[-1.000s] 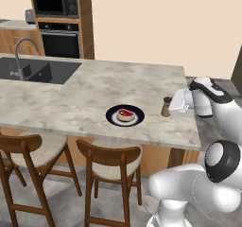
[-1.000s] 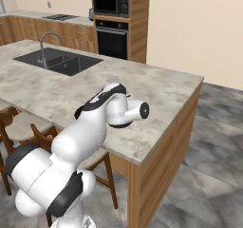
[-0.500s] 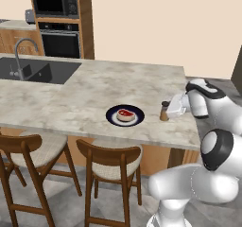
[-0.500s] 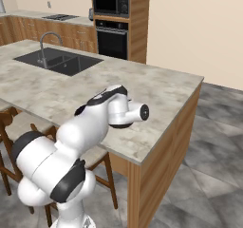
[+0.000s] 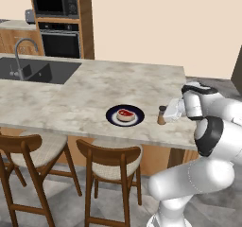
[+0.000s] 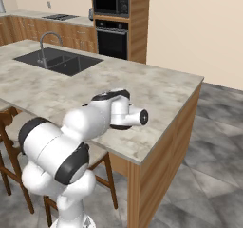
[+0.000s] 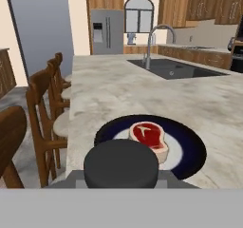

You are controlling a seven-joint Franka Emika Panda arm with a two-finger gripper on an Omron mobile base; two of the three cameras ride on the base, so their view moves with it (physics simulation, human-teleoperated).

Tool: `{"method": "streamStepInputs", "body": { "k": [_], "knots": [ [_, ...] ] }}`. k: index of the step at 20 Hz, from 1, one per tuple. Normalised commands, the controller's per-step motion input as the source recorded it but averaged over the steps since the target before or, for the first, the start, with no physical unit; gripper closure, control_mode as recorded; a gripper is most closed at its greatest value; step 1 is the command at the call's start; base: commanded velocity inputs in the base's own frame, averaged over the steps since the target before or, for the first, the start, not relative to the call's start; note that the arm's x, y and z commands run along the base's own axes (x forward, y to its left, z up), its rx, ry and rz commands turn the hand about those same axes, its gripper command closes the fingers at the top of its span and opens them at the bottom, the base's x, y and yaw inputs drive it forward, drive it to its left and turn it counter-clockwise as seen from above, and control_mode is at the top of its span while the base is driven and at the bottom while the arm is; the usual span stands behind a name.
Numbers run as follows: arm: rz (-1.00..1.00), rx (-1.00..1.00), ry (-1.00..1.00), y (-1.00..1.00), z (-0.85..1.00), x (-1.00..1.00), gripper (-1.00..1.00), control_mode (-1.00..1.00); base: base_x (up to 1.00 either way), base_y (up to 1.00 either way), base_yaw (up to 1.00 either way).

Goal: Retrieve the shaker from the cabinet and place it next the steak on a plate on the dining table.

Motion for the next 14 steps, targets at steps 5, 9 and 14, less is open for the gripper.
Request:
{"method": "streamStepInputs", "body": {
  "k": [5,9,14],
  "knots": [
    [0.00,0.05,0.00,-0.01,-0.32,0.24,1.00,-1.00,0.00,0.00,0.00],
    [0.00,0.00,0.00,0.00,-0.28,0.21,1.00,-1.00,0.00,0.00,0.00],
    [0.00,0.00,0.00,0.00,-0.26,0.22,1.00,-1.00,0.00,0.00,0.00]
  ]
}}
